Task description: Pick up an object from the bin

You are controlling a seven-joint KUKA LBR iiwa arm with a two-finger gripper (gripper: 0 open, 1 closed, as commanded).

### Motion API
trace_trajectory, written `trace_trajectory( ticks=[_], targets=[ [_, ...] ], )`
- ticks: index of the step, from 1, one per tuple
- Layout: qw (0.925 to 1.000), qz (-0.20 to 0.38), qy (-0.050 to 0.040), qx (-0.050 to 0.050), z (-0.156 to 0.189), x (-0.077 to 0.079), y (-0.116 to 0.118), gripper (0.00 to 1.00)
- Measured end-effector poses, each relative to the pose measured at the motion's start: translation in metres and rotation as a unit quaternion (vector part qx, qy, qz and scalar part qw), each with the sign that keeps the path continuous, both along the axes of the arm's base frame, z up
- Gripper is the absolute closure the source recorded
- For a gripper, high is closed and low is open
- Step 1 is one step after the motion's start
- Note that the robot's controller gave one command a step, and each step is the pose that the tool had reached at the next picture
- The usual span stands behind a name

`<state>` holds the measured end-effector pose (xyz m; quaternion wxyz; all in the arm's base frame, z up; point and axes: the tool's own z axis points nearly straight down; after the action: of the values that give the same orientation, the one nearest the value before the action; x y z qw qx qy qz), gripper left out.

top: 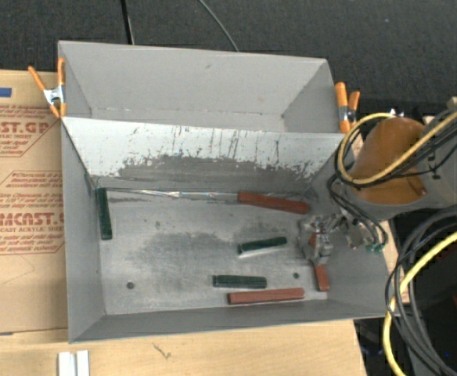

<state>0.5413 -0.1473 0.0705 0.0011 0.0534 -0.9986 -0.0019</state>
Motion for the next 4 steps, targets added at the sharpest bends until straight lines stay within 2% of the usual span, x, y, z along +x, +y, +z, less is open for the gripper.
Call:
trace_trajectory(
  ticks=[1, 2, 3, 4],
  targets=[
    [1.0000, 0.000, -0.0029, -0.001, 0.000, 0.001, -0.001, 0.00],
    [1.0000, 0.000, -0.0027, -0.002, 0.000, 0.001, -0.001, 0.00],
    [0.9979, 0.065, -0.0027, -0.001, 0.018, 0.044, 0.062, 1.00],
    [0.9979, 0.065, -0.0026, -0.001, 0.018, 0.044, 0.062, 0.00]
  ],
)
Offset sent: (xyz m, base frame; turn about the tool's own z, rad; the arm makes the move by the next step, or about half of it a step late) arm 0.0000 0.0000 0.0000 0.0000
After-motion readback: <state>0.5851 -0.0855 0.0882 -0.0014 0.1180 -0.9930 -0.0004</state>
